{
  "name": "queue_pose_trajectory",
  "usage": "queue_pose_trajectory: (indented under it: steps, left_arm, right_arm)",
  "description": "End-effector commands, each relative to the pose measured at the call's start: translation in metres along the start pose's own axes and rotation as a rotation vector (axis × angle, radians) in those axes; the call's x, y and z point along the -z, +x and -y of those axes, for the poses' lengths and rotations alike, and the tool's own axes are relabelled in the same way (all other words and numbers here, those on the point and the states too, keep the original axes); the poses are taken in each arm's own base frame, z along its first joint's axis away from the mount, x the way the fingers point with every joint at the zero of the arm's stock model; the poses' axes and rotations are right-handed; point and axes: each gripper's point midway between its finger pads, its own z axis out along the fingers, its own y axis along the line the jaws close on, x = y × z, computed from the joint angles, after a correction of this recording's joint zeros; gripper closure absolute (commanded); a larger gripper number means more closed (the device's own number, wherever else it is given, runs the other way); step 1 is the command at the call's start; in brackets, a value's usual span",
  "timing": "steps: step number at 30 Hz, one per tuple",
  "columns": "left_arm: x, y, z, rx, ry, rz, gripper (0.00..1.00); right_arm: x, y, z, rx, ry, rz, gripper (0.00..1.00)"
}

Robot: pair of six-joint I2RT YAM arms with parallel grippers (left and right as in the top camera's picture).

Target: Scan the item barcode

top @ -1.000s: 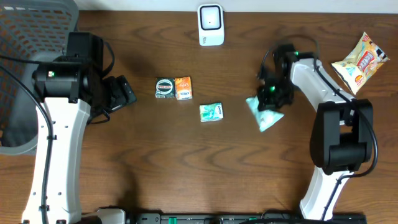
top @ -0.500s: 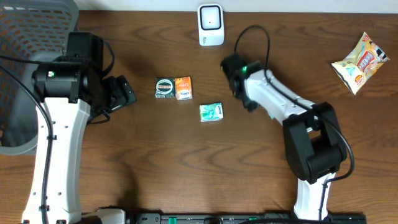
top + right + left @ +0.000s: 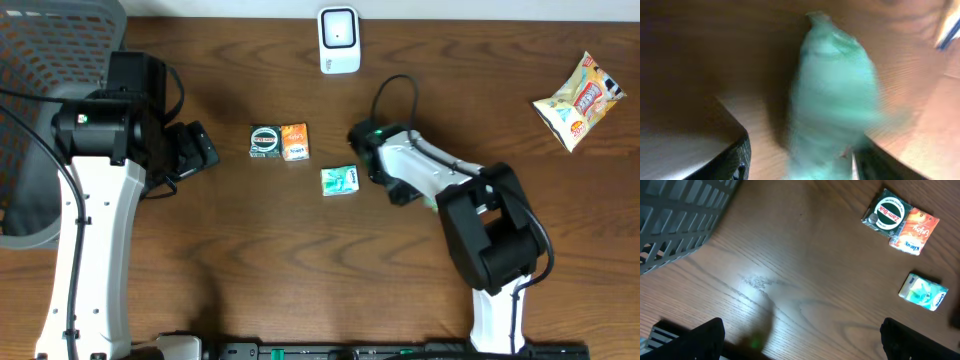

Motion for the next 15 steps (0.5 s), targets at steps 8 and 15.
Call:
queue_pose_trajectory:
  steps: [8, 15]
  left_arm:
    - [-0.001, 0.000, -0.002, 0.009, -0.010, -0.006, 0.02]
    - [-0.001, 0.000, -0.001, 0.009, -0.010, -0.006, 0.02]
  right_arm:
    - [0.059, -0.024, -0.027, -0.003, -0.306, -0.013, 0.39]
    - [0.055, -0.026, 0.009, 0.033, -0.418, -0.083, 0.32]
